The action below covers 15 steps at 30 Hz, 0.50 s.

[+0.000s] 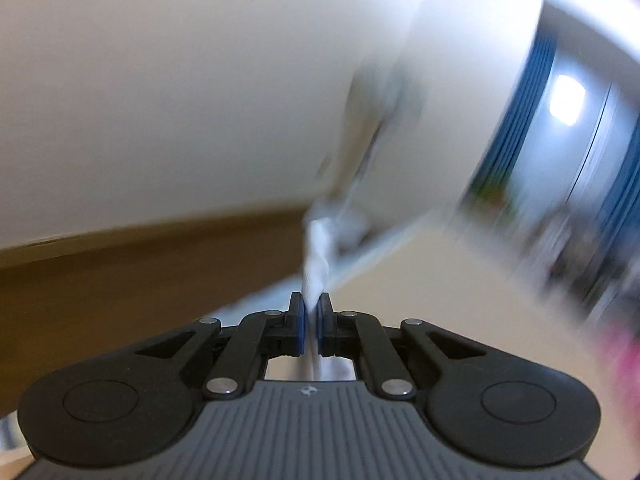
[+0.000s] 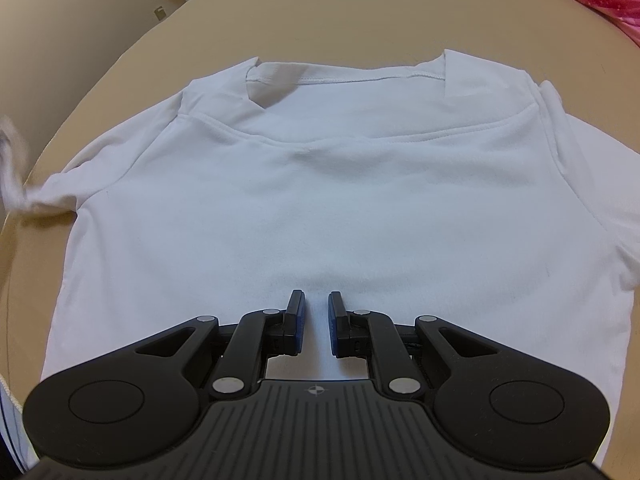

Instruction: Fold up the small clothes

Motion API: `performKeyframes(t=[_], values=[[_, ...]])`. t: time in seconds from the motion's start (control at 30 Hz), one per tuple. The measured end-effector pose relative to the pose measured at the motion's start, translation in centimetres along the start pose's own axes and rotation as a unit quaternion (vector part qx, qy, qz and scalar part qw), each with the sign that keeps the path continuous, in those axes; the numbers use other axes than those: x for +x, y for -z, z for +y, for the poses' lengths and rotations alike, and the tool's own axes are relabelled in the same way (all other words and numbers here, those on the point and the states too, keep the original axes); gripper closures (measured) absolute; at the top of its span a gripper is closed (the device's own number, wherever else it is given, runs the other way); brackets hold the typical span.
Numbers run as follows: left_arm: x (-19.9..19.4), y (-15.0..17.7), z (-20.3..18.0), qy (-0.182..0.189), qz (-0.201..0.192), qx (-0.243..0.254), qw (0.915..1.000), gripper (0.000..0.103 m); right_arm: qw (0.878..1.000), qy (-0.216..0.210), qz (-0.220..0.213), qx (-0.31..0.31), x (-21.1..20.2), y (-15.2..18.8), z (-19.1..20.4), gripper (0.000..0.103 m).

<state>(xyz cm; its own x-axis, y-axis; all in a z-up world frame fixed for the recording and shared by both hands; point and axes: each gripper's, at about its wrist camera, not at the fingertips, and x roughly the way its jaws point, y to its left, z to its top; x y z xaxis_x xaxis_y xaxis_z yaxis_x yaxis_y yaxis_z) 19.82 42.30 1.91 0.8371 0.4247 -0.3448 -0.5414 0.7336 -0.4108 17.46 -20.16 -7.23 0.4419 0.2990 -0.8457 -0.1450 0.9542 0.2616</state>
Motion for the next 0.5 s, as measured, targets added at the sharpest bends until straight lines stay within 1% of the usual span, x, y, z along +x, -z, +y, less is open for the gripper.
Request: performKeyframes(t=[0.03, 0.07, 0.1, 0.13, 0.2, 0.23, 0.27, 0.3, 0.33, 0.37, 0.4, 0.43, 0.47, 0.5], values=[[-1.6, -0.9, 1.0, 0.016, -0.029, -0.030, 0.9990, 0.097, 1.000, 0.001, 0.000, 0.000, 0.0, 0.0, 0.1, 0.090], [-2.6, -1.4, 2.1, 0.025, -0.038, -0.051, 0.9977, 0.097, 1.000, 0.002, -0.001, -0.001, 0.0, 0.0, 0.1, 0.090], [-3.0, -1.6, 3.0, 0.023, -0.036, -0.061, 0.9972, 0.097, 1.000, 0.003, -0.001, -0.002, 0.0, 0.0, 0.1, 0.090], [-3.1, -1.4, 4.0, 0.011, -0.027, -0.061, 0.9977, 0.097, 1.000, 0.004, -0.001, -0.003, 0.0, 0.1, 0.2, 0.090], [-2.2, -0.4, 5.9, -0.016, 0.005, -0.062, 0.9979, 0.097, 1.000, 0.006, -0.002, -0.005, -0.1, 0.1, 0.3, 0.090], [-1.1, 0.3, 7.4, -0.044, 0.034, -0.071, 0.9959, 0.096, 1.000, 0.007, -0.003, -0.006, -0.1, 0.2, 0.4, 0.090], [-0.3, 1.0, 9.1, -0.065, 0.058, -0.089, 0.9922, 0.095, 1.000, 0.007, -0.004, -0.007, -0.1, 0.2, 0.4, 0.090], [0.6, 1.7, 11.0, -0.088, 0.085, -0.118, 0.9854, 0.092, 1.000, 0.007, -0.004, -0.008, -0.1, 0.2, 0.4, 0.090], [1.5, 2.4, 13.3, -0.127, 0.123, -0.155, 0.9720, 0.091, 1.000, 0.008, -0.005, -0.008, -0.1, 0.2, 0.4, 0.090], [2.1, 3.0, 15.4, -0.162, 0.156, -0.192, 0.9553, 0.091, 1.000, 0.008, -0.005, -0.008, -0.1, 0.2, 0.4, 0.090], [2.1, 3.7, 17.4, -0.182, 0.177, -0.241, 0.9369, 0.091, 1.000, 0.009, -0.004, -0.008, 0.0, 0.2, 0.5, 0.090], [1.7, 4.3, 19.3, -0.179, 0.187, -0.301, 0.9178, 0.091, 1.000, 0.010, -0.004, -0.007, 0.0, 0.1, 0.5, 0.090], [1.5, 4.6, 20.2, -0.170, 0.191, -0.334, 0.9074, 0.090, 1.000, 0.011, -0.004, -0.008, 0.0, 0.1, 0.6, 0.090], [1.3, 4.6, 20.5, -0.160, 0.192, -0.348, 0.9037, 0.088, 1.000, 0.011, -0.004, -0.009, 0.1, 0.1, 0.6, 0.090]])
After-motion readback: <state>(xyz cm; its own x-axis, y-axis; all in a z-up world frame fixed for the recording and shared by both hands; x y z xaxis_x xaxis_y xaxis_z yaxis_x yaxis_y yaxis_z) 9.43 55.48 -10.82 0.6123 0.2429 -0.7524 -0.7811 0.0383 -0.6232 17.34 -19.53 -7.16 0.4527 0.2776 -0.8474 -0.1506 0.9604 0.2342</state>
